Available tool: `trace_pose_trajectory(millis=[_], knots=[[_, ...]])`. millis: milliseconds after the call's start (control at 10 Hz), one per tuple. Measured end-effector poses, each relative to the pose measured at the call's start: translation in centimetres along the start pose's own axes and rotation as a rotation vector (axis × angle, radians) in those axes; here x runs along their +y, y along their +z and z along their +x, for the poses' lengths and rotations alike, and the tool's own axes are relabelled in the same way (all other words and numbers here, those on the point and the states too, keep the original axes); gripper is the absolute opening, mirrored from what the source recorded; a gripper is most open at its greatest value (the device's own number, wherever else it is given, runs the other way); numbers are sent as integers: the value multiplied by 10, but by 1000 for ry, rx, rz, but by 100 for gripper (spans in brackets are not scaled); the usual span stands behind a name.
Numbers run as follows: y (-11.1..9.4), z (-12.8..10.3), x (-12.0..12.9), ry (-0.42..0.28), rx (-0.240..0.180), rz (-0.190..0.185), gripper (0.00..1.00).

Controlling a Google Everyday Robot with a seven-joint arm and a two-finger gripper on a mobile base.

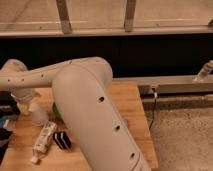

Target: Place the ceramic cup over the eraser

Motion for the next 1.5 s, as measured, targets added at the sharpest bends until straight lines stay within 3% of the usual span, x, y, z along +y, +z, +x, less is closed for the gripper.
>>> trace_pose_trajectory(millis=[800,900,1500], knots=[[36,10,-8,48,36,-41,65],[37,12,-8,54,40,-40,60],[26,8,2,32,44,-8,2]])
